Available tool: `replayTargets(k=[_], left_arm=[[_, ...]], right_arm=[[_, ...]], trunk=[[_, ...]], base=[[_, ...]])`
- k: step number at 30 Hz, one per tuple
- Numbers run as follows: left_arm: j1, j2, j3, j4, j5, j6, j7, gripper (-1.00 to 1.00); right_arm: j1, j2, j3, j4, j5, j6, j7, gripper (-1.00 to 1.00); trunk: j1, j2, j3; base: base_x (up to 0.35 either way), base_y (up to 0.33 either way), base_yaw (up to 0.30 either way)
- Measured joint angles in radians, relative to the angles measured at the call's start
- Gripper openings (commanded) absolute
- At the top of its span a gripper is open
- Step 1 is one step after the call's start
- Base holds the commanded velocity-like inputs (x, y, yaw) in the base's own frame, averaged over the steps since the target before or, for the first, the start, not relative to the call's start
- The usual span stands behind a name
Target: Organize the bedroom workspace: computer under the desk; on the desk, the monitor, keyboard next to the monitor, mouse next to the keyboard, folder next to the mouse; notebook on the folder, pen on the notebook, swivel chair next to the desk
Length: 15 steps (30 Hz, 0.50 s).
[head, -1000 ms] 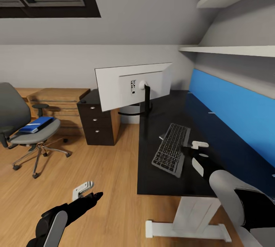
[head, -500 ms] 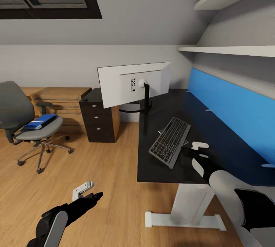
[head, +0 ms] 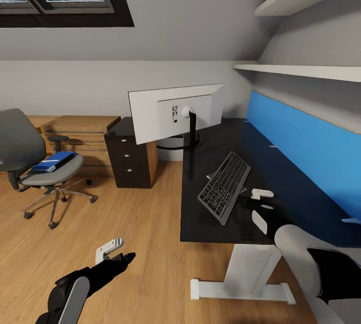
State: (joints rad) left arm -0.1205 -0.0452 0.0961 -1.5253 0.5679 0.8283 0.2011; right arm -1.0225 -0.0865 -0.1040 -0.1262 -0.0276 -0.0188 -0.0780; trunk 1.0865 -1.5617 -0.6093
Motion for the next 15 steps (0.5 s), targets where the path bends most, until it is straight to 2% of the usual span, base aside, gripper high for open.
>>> replayTargets(k=[15], left_arm=[[0.0, -0.002, -0.003, 0.002, 0.001, 0.0, 0.0, 1.0]], right_arm=[[0.0, 0.0, 0.0, 0.0, 0.001, 0.0, 0.001, 1.0]], trunk=[[-0.058, 0.105, 0.047]], base=[[0.0, 0.0, 0.0]])
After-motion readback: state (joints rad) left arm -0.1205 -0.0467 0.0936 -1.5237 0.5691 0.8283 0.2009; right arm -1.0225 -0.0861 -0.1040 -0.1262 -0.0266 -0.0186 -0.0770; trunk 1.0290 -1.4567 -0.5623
